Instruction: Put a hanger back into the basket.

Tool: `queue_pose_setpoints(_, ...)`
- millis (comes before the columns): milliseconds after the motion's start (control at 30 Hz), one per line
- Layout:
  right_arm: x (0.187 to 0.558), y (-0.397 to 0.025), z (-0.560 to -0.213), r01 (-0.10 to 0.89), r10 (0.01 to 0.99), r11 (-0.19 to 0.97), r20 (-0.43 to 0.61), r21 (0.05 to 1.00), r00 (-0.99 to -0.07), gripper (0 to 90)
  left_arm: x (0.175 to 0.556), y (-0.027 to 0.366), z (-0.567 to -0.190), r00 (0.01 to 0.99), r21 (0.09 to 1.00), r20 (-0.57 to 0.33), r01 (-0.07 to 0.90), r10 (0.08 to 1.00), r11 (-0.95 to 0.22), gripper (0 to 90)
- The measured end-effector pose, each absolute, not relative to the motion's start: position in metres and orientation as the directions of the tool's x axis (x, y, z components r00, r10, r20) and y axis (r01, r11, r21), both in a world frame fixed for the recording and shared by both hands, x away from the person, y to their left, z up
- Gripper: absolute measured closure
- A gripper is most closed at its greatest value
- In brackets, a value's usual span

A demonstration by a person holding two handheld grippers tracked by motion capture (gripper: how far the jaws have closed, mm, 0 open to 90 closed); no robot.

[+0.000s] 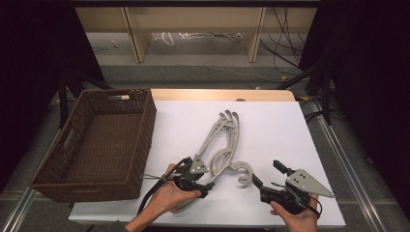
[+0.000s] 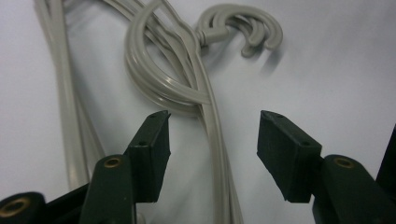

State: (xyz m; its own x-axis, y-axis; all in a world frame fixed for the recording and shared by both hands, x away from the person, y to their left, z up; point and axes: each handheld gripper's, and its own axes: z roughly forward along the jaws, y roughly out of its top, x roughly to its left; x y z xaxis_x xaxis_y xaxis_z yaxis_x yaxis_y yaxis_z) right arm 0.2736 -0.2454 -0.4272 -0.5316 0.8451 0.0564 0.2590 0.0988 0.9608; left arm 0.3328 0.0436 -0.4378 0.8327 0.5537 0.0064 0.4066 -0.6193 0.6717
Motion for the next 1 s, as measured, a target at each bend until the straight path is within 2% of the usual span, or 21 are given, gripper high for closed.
queue_pose_setpoints(467,0.275,-0.246,-0.429,0.272,0.844,0.108,0.056,0.956,-0.533,17.2,0.355,0.025,-0.453,0.833,0.558,-0.021,0.469,0.554,-0.684,54.8)
queue_pose_setpoints(700,0.276,-0.245,-0.43,0.266,0.841,0.101,0.06,0.959,-0.537,17.8,0.36,0.017,-0.457,0.835,0.521,-0.067,0.497,0.547,-0.695,59.3)
queue_pose_setpoints(733,0.275,-0.245,-0.429,0.272,0.84,0.104,0.062,0.957,-0.539,17.9,0.361,0.015,-0.46,0.834,0.524,-0.071,0.498,0.548,-0.69,63.4)
queue_pose_setpoints(900,0.275,-0.246,-0.43,0.276,0.842,0.101,0.066,0.956,-0.535,18.3,0.366,0.013,-0.462,0.837,0.49,-0.069,0.502,0.543,-0.713,64.4)
queue_pose_setpoints(967,0.276,-0.246,-0.43,0.272,0.844,0.103,0.061,0.957,-0.533,18.3,0.368,0.012,-0.46,0.821,0.494,-0.101,0.531,0.561,-0.688,69.2)
queue_pose_setpoints(1000,0.275,-0.246,-0.43,0.276,0.843,0.1,0.066,0.956,-0.534,18.3,0.37,0.013,-0.459,0.833,0.485,-0.095,0.517,0.545,-0.706,70.0)
